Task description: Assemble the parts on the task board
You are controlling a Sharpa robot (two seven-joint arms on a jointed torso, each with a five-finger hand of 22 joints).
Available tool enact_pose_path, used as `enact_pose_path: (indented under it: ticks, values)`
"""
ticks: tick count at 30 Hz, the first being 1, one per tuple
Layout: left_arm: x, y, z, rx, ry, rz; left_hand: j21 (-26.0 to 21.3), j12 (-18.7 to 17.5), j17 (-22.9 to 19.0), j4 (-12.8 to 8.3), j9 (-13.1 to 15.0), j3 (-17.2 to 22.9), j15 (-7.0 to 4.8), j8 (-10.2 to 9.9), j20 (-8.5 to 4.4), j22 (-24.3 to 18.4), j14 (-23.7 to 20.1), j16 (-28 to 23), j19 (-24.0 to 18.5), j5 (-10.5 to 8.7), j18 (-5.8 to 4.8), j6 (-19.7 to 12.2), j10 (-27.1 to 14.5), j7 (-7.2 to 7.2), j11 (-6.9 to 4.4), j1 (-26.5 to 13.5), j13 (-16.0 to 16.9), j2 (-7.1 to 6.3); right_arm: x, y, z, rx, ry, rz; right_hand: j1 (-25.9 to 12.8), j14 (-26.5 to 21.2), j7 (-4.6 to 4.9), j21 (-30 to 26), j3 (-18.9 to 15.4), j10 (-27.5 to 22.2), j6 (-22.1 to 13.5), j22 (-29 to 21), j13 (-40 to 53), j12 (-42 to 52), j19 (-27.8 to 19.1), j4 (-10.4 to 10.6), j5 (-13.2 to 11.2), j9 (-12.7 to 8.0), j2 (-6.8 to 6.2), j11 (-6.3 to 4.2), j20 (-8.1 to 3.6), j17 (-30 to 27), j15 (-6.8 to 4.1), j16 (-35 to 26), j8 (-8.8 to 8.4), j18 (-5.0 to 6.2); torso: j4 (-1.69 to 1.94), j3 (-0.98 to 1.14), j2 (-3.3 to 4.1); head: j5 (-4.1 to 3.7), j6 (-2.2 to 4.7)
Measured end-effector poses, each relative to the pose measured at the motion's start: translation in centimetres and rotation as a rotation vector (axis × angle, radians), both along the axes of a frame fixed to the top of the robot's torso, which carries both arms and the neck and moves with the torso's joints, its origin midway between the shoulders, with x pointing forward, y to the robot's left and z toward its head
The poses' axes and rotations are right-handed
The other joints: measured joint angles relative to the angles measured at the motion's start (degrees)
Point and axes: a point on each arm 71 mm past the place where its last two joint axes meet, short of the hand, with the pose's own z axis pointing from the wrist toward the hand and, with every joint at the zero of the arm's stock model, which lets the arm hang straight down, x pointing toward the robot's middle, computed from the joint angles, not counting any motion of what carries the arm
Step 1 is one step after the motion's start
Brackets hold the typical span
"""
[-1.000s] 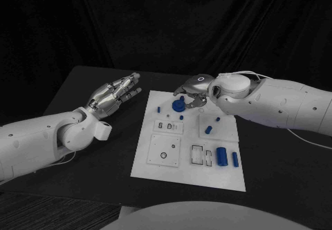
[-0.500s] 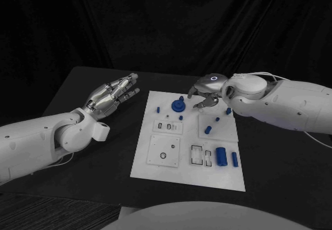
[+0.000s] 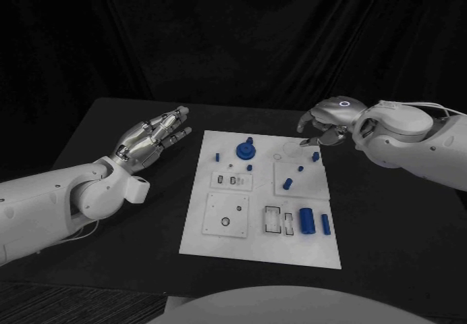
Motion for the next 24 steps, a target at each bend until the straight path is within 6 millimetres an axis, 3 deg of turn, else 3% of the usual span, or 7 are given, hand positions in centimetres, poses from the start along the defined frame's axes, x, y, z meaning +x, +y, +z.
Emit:
enact_pose_path:
  ticks: [5,13,24]
  values:
    - [0.0,0.0,0.0,0.000,0.000,-0.001,0.00,0.00,0.01,0.00,0.00,0.00,0.00,0.00,0.00,0.00,0.00,0.00,0.00,0.00,0.00,0.00,0.00,0.00,0.00,0.00,0.00,0.00,-0.6,-2.0,-0.4,0.009,0.002,-0.055,0.05,0.00,-0.04,0.23,-0.46,0.00,-2.59,0.00,0.00,0.00,0.00,1.02,0.09,0.42,-0.50,0.00,0.00,0.00,0.00,0.00,0.21,0.00,-0.26,-0.03,-0.07,0.13,-0.14]
    - [0.1,0.0,0.0,0.000,0.000,-0.001,0.00,0.00,-0.02,0.00,0.00,0.00,0.00,0.23,0.00,0.00,0.00,0.00,0.00,0.00,0.00,0.00,0.00,0.00,0.00,0.22,0.00,0.22,-1.2,-3.3,-1.7,0.019,0.023,-0.100,-0.62,0.00,-0.12,0.68,-0.74,0.00,-3.96,-0.01,-0.01,0.00,0.00,1.30,1.34,0.65,-1.17,0.00,0.00,-0.01,0.00,0.00,0.75,0.01,-0.34,0.01,-0.04,-0.10,-0.19]
    - [0.1,0.1,0.0,0.001,0.000,0.001,0.00,0.00,-0.04,0.00,0.00,0.00,0.00,0.23,0.00,0.00,0.00,0.00,0.00,0.00,0.00,0.00,-0.01,0.00,-0.01,0.22,0.00,0.22,-1.7,-4.1,-2.9,0.023,0.042,-0.124,-2.31,0.00,-0.25,0.67,-1.17,0.00,-4.90,-0.02,-0.01,0.00,0.00,1.40,1.34,0.73,-2.22,0.00,0.00,-0.01,0.00,0.00,1.20,0.02,-0.18,-0.05,-0.04,-0.32,-0.33]
